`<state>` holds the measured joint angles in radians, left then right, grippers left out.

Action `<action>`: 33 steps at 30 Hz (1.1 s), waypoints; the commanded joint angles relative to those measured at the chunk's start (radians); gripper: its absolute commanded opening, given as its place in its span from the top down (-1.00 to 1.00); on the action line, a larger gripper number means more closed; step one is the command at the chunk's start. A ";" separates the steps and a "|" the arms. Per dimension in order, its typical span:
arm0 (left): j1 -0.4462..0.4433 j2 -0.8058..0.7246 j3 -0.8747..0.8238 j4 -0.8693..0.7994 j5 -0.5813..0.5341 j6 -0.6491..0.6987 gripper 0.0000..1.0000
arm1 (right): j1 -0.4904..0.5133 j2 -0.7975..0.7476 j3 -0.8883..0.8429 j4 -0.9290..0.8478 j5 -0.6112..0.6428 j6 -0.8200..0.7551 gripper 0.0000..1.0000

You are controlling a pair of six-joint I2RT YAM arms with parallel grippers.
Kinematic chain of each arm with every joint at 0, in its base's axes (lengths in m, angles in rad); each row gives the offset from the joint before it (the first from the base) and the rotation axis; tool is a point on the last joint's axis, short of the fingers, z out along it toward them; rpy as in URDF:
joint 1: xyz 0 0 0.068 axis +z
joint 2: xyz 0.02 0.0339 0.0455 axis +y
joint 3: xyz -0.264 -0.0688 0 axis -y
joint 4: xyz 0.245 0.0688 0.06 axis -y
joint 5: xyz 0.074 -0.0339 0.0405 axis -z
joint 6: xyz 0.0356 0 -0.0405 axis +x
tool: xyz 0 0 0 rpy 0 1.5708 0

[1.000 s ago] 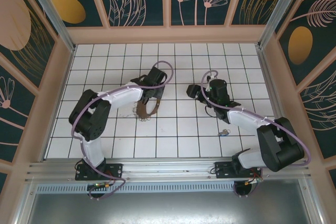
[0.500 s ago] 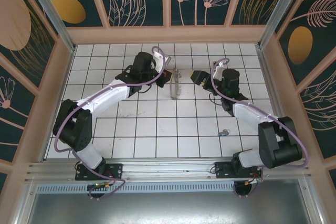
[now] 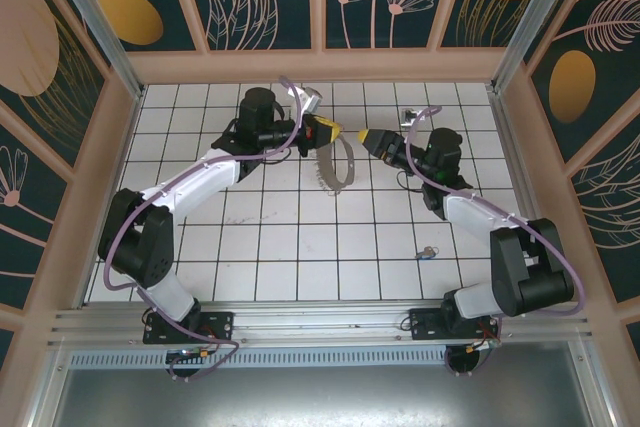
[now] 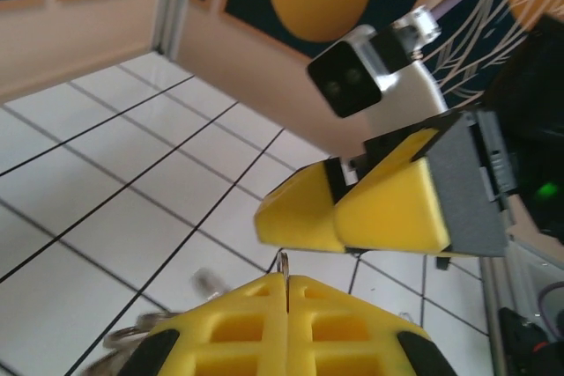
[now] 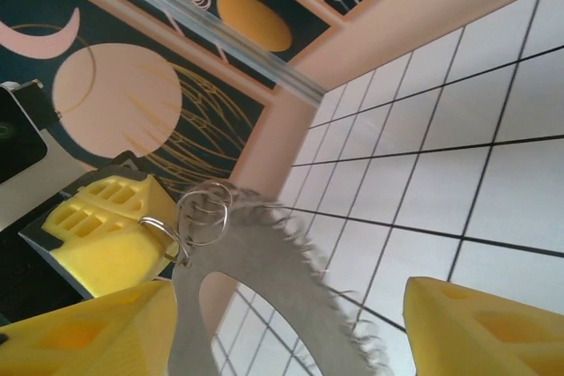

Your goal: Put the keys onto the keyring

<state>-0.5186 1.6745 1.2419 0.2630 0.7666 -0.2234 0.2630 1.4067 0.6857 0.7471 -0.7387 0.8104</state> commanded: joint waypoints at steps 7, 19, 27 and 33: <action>0.003 -0.008 0.005 0.112 0.133 -0.061 1.00 | -0.017 -0.028 0.069 0.079 -0.146 -0.100 -0.16; 0.002 -0.015 0.022 0.129 0.197 -0.107 1.00 | -0.017 -0.035 0.099 0.155 -0.235 -0.111 0.31; 0.002 -0.019 0.025 0.160 0.228 -0.142 1.00 | 0.005 -0.021 0.133 0.169 -0.240 -0.092 0.36; 0.002 -0.020 0.028 0.162 0.234 -0.148 1.00 | 0.024 -0.017 0.152 0.168 -0.243 -0.093 0.39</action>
<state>-0.5186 1.6745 1.2415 0.3634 0.9653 -0.3553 0.2745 1.4052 0.8005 0.8589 -0.9504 0.7162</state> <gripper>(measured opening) 0.045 0.306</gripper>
